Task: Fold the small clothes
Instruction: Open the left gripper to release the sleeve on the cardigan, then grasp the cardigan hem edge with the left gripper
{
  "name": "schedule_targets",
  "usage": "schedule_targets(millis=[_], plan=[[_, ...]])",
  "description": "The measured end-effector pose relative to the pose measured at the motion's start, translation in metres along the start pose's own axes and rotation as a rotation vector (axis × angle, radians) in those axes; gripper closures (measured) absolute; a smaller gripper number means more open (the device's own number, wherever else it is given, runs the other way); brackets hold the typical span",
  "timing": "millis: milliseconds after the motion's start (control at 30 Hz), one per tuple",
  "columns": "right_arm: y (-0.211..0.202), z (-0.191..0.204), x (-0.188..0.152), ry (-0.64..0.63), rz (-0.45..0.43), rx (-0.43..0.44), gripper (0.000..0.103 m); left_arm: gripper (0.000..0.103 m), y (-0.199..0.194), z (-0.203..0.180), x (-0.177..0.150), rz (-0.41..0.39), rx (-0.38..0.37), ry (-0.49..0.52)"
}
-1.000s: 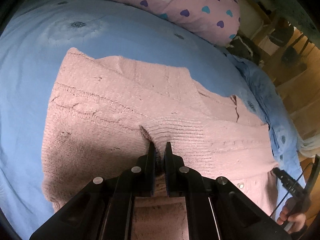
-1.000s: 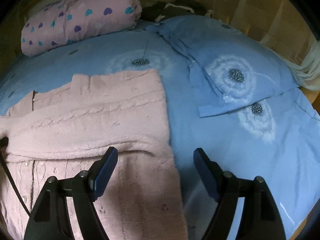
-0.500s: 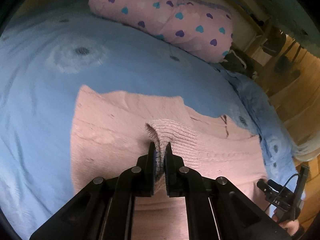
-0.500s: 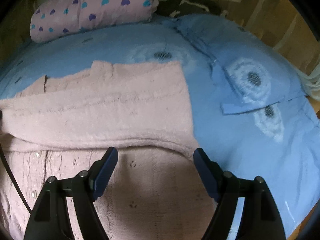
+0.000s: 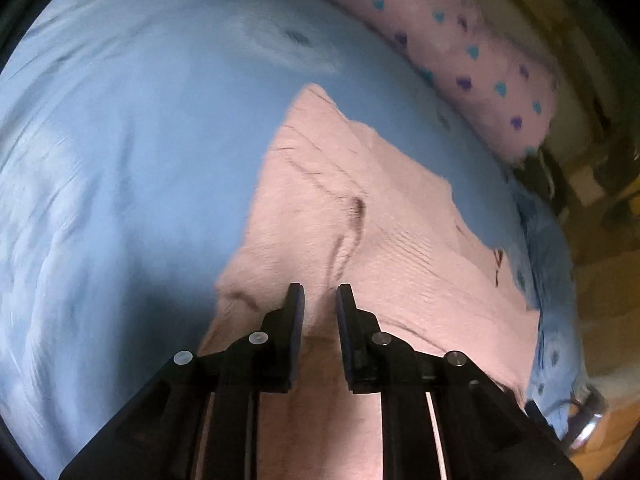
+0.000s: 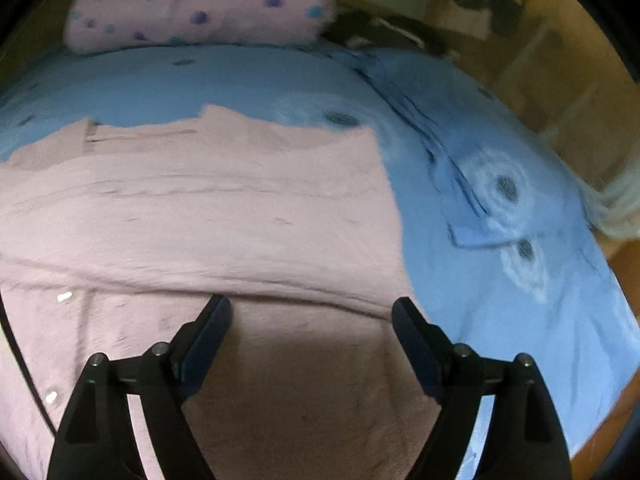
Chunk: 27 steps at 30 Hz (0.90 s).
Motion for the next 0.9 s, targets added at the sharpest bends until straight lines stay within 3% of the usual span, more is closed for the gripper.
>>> schedule_targets(millis=[133, 333, 400, 500, 567, 667, 733, 833, 900], plan=[[-0.016, 0.014, -0.013, -0.071, 0.000, 0.051, 0.017, 0.103, 0.005, -0.011, -0.006, -0.092, 0.130, 0.187], [-0.039, 0.017, -0.033, -0.100, 0.012, 0.108, 0.017, 0.103, 0.008, -0.018, -0.014, -0.057, 0.219, 0.302], [-0.052, 0.019, -0.042, -0.092, 0.006, 0.141, 0.017, 0.097, 0.005, -0.022, -0.020, -0.036, 0.213, 0.352], [-0.069, 0.024, -0.053, -0.094, -0.009, 0.163, 0.017, 0.086, 0.004, -0.014, -0.034, 0.013, 0.174, 0.324], [-0.081, 0.030, -0.061, -0.104, -0.020, 0.174, 0.017, 0.086, -0.010, -0.009, -0.036, -0.046, 0.175, 0.317], [-0.099, 0.038, -0.067, -0.140, -0.065, 0.176, 0.016, 0.086, -0.030, -0.007, -0.037, -0.123, 0.234, 0.336], [-0.107, 0.038, -0.069, -0.178, -0.095, 0.145, 0.009, 0.086, -0.041, -0.004, -0.040, -0.144, 0.245, 0.344], [-0.104, 0.033, -0.073, -0.176, -0.082, 0.134, 0.009, 0.086, -0.045, 0.003, -0.052, -0.091, 0.245, 0.363], [-0.098, 0.024, -0.079, -0.141, -0.049, 0.172, 0.009, 0.086, -0.046, -0.001, -0.065, -0.042, 0.243, 0.443]])
Point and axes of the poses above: each gripper's, at about its wrist camera, not at the fingertips, and y roughly the way its jaws point, z to its left, x to its top, the point moved 10 cm from there along y, roughly the way its jaws point, and after that the axes turned 8 degrees about z, right-handed, at the moved point
